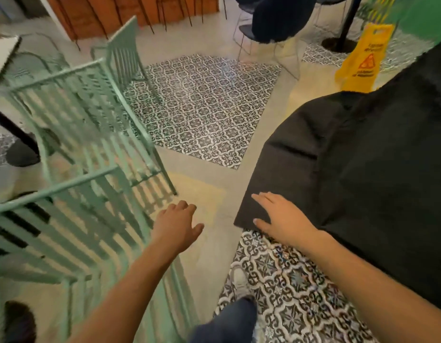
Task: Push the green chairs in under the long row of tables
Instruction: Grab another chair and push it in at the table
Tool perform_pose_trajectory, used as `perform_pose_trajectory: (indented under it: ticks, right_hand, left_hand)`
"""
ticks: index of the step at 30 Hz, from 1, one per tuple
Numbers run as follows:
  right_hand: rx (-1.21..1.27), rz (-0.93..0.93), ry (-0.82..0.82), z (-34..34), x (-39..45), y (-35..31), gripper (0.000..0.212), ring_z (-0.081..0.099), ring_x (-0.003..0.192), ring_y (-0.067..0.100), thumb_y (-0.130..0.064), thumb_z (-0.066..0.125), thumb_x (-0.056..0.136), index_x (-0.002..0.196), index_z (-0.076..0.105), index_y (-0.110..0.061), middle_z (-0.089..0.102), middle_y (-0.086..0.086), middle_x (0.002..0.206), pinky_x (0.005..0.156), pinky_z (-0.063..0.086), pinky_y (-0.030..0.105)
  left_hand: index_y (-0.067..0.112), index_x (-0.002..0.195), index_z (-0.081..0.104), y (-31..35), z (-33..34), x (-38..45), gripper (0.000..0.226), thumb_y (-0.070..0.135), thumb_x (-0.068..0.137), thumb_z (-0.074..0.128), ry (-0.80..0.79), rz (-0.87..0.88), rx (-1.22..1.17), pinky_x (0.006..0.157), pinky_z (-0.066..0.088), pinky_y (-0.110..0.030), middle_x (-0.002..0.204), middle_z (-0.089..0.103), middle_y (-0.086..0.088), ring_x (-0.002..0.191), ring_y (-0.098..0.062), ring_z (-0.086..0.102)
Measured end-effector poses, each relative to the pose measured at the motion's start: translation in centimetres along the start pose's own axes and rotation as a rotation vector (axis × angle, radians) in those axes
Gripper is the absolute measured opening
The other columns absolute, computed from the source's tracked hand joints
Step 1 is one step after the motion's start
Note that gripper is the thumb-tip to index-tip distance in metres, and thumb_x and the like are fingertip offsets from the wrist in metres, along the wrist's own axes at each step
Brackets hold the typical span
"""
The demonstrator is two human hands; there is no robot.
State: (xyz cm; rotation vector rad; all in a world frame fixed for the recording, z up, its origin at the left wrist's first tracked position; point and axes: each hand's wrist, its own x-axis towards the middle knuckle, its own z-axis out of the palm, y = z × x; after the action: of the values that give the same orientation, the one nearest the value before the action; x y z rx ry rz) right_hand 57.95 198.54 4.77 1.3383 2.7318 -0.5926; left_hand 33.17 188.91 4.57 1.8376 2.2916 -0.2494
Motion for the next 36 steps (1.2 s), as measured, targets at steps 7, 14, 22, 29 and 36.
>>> perform_pose_trajectory:
  ticks: [7, 14, 22, 29, 36]
  right_hand:
    - [-0.016, -0.173, -0.093, -4.0, 17.7, 0.4, 0.066, 0.03, 0.139, 0.018, -0.046, 0.05, 0.094, 0.151, 0.025, -0.025, 0.032, -0.002, 0.154, 0.113, 0.028, 0.032]
    - [-0.013, -0.383, -0.189, -6.2, 34.1, -3.4, 0.066, 0.031, 0.138, 0.016, -0.047, 0.051, 0.094, 0.151, 0.024, -0.027, 0.032, -0.004, 0.153, 0.11, 0.029, 0.03]
    - [-0.147, -0.834, -0.299, -6.3, 52.8, -13.4, 0.066, 0.034, 0.136, 0.019, -0.045, 0.052, 0.093, 0.15, 0.028, -0.023, 0.036, -0.001, 0.151, 0.11, 0.029, 0.03]
    - [-0.272, -1.235, -0.396, -4.6, 61.7, -26.7, 0.067, 0.035, 0.136, 0.023, -0.041, 0.053, 0.093, 0.151, 0.025, -0.02, 0.034, 0.003, 0.152, 0.111, 0.03, 0.036]
    - [-0.272, -1.619, -0.536, 2.0, 64.9, -41.7, 0.06, 0.036, 0.134, 0.023, -0.044, 0.046, 0.098, 0.15, 0.029, -0.021, 0.036, 0.002, 0.15, 0.109, 0.026, 0.031]
  left_hand:
    - [0.023, 0.137, 0.046, -5.5, -2.8, 11.5, 0.057, 0.056, 0.091, 0.047, 0.039, -0.234, -0.132, 0.091, 0.048, -0.04, 0.132, 0.053, -0.002, 0.118, -0.024, 0.052]
    - [0.021, 0.139, 0.045, -12.9, -4.8, 18.2, 0.058, 0.054, 0.091, 0.048, 0.098, -0.514, -0.242, 0.098, 0.044, -0.04, 0.135, 0.051, -0.001, 0.123, -0.024, 0.049]
    - [0.023, 0.141, 0.041, -21.7, -6.1, 22.7, 0.059, 0.052, 0.091, 0.048, 0.031, -0.905, -0.282, 0.097, 0.044, -0.041, 0.134, 0.05, -0.003, 0.121, -0.026, 0.048]
    - [0.019, 0.13, 0.053, -27.8, -6.9, 22.6, 0.054, 0.054, 0.089, 0.05, 0.054, -1.245, -0.291, 0.09, 0.045, -0.04, 0.121, 0.057, -0.005, 0.113, -0.029, 0.053]
    - [0.022, 0.127, 0.056, -34.0, -3.4, 20.8, 0.049, 0.049, 0.086, 0.054, 0.069, -1.588, -0.395, 0.085, 0.043, -0.038, 0.119, 0.058, -0.003, 0.111, -0.028, 0.054]
